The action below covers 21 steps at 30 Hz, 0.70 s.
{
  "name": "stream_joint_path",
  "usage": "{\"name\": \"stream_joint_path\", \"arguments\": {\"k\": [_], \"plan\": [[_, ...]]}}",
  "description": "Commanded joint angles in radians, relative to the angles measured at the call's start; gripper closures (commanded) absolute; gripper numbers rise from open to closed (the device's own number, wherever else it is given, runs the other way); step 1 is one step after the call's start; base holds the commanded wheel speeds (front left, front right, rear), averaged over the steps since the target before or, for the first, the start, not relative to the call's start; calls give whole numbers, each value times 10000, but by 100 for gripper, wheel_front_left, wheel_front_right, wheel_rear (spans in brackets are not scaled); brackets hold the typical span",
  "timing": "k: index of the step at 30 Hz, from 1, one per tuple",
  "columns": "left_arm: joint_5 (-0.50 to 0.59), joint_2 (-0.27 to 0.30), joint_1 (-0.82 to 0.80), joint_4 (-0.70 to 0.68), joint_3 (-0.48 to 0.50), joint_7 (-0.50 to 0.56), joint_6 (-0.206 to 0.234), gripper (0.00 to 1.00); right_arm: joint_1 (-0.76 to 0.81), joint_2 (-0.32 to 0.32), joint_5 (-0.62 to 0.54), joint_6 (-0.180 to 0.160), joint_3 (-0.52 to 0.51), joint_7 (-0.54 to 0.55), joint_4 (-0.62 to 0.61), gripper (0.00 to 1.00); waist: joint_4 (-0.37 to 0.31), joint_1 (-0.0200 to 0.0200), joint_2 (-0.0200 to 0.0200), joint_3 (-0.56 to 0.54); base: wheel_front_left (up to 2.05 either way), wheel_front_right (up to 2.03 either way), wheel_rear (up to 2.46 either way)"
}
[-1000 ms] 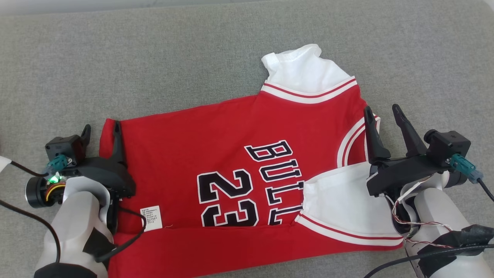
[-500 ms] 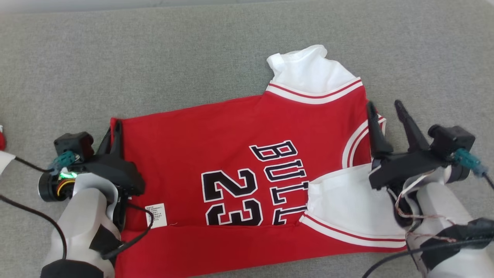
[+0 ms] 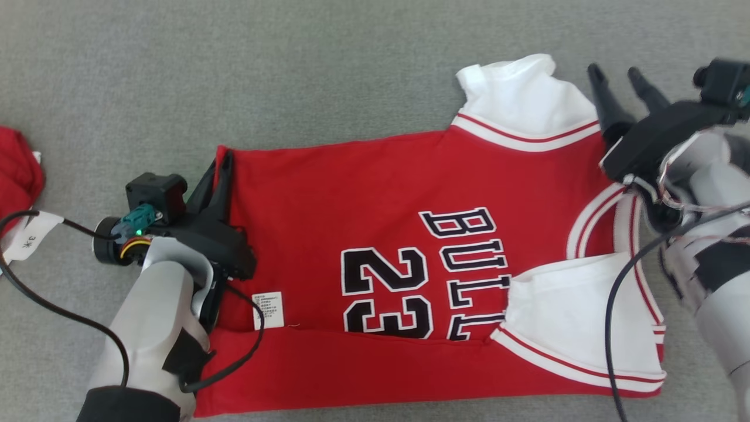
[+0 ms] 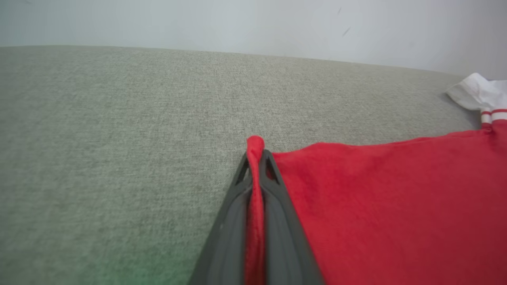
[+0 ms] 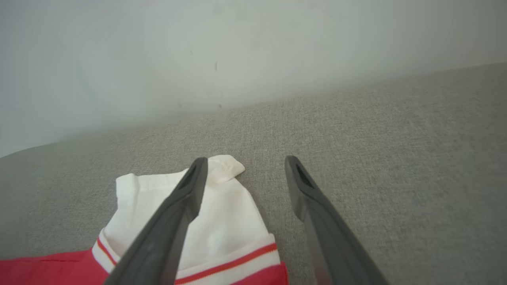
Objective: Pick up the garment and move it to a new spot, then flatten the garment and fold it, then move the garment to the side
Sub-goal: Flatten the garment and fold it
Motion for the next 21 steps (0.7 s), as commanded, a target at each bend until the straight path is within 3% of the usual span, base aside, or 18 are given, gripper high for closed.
{"name": "stream_joint_path", "arguments": {"k": [1, 9, 21], "plan": [[-219, 2, -124, -50, -162, -9, -17, 100, -260, -189, 37, -11, 189, 151, 124, 0, 303, -1, -1, 298, 0, 0, 0], [-1522, -19, -387, -560, -1904, -9, 422, 100, -1353, -652, 841, -11, 1059, 1121, 1165, 0, 835, -1, -1, 740, 0, 0, 0], [-2658, -28, -670, -916, -3363, -3, 959, 100, -2093, -793, 1189, -11, 2265, 1017, 1996, 0, 1263, -1, -1, 1148, 0, 0, 0]]}}
